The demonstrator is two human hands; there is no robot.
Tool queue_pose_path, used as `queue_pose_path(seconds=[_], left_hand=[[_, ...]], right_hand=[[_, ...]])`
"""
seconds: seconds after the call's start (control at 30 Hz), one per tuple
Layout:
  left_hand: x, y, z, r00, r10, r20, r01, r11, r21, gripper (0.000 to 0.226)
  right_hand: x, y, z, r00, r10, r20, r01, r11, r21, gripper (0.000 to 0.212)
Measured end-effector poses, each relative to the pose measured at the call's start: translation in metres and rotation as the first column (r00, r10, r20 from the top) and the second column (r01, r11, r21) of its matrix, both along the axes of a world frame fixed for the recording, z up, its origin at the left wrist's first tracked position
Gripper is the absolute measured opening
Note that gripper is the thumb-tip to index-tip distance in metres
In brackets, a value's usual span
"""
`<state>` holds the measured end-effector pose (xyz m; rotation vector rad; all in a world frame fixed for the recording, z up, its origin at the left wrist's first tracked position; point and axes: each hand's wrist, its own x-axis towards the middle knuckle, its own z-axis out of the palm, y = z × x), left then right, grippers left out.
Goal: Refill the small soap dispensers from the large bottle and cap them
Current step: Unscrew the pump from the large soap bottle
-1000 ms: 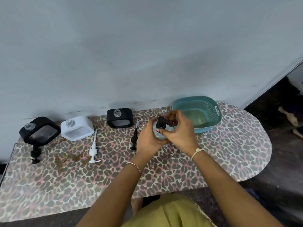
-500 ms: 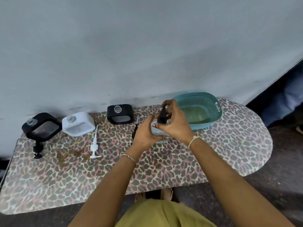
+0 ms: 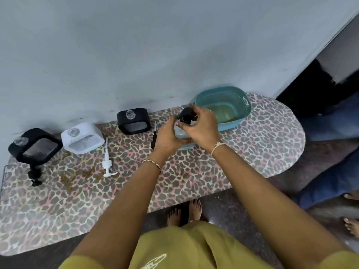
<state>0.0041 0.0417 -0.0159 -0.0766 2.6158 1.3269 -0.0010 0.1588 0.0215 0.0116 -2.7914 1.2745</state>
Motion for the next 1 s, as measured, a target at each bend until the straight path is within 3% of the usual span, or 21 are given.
queue_pose_path(seconds=[0.17,0.33,0.43,0.57,0.73,0.87,1.0], left_hand=[[-0.004,0.0,-0.002,0.999,-0.03,0.042,0.031,1.0,-0.002,0.09],[-0.003,0.0,-0.002,0.999,-0.033,0.015,0.033,0.999,-0.017,0.09],[-0.003,-0.002,-0.002,0.999,-0.037,0.019,0.038,0.999,-0.01,0.09],[-0.006,-0.002,-0.003,0.999,-0.043,0.016,0.044,0.999,-0.017,0.088],[-0.007,-0.003,-0.005,0.999,-0.038,0.019,0.038,0.999,0.002,0.084],[-0.008,-0.004,-0.004,0.997,-0.059,0.049,0.059,0.998,0.01,0.085],[-0.008,-0.003,-0.004,0.997,-0.054,0.047,0.053,0.999,0.008,0.087]], right_hand=[[-0.012,0.021,0.014,0.959,0.248,0.136,-0.233,0.965,-0.118,0.037],[-0.007,0.013,0.006,0.996,0.065,0.068,-0.069,0.996,0.058,0.043],[-0.005,0.011,0.004,0.997,0.053,0.057,-0.05,0.998,-0.039,0.039],[-0.005,0.015,0.007,0.99,0.101,0.1,-0.08,0.979,-0.189,0.053],[-0.005,0.005,-0.001,0.994,-0.057,0.088,0.075,0.974,-0.215,0.06],[-0.002,0.009,0.002,0.99,0.058,0.129,-0.015,0.951,-0.308,0.053],[0.002,0.011,0.0,0.999,-0.025,0.039,0.028,0.997,-0.066,0.052]])
